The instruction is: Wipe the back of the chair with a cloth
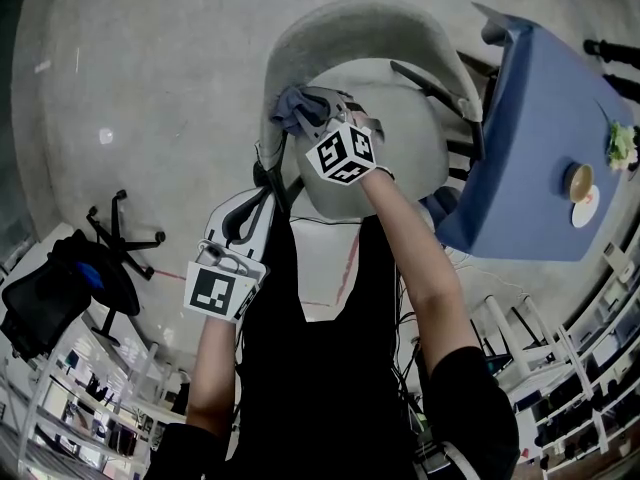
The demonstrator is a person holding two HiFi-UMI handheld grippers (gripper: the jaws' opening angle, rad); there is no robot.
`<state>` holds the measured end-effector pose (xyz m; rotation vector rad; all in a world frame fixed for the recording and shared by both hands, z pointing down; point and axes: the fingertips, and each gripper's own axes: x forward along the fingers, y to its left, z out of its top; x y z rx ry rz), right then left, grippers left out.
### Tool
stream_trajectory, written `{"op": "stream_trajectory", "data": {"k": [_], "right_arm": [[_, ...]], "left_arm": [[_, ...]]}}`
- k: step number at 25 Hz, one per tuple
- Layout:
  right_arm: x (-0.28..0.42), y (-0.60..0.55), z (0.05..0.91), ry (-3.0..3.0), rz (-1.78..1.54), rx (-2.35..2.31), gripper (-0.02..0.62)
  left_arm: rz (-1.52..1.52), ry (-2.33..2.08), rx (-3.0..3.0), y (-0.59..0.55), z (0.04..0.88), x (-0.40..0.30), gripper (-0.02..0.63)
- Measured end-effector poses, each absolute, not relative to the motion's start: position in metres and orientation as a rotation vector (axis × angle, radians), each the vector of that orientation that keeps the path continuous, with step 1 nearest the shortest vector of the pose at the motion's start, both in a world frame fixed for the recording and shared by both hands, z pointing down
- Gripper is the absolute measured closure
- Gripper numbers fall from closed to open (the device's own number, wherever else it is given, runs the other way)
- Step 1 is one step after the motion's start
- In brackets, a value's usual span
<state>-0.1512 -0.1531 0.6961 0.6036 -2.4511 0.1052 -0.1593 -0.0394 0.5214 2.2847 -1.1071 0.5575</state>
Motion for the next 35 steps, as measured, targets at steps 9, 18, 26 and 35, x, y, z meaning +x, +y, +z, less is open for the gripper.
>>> {"op": "stream_trajectory", "data": {"k": [9,18,26,35], "right_arm": [[-0.164,-0.122,0.711,-2.445,0.095,0.488,0.508],[-0.168,-0.098,0.727,-2.433,0.13,0.448,0.508],[-0.171,-0.094,0.741,-2.424,0.196,0.487,0.509],[-0.168,-0.12,0.751,-2.401,0.269,0.595,0.508]], "left_arm": [[0.552,-1.111,2.278,-0.036,0.525,-0.161,0.581],[0.553,-1.114,2.274,-0.035,0.528,-0.163,0.581],[0.555,-1.11,2.268,-0.032,0.534,-0.162,0.581],[0.561,-1.161,2.244,-0.037,0.539,-0.175,0.581]]}}
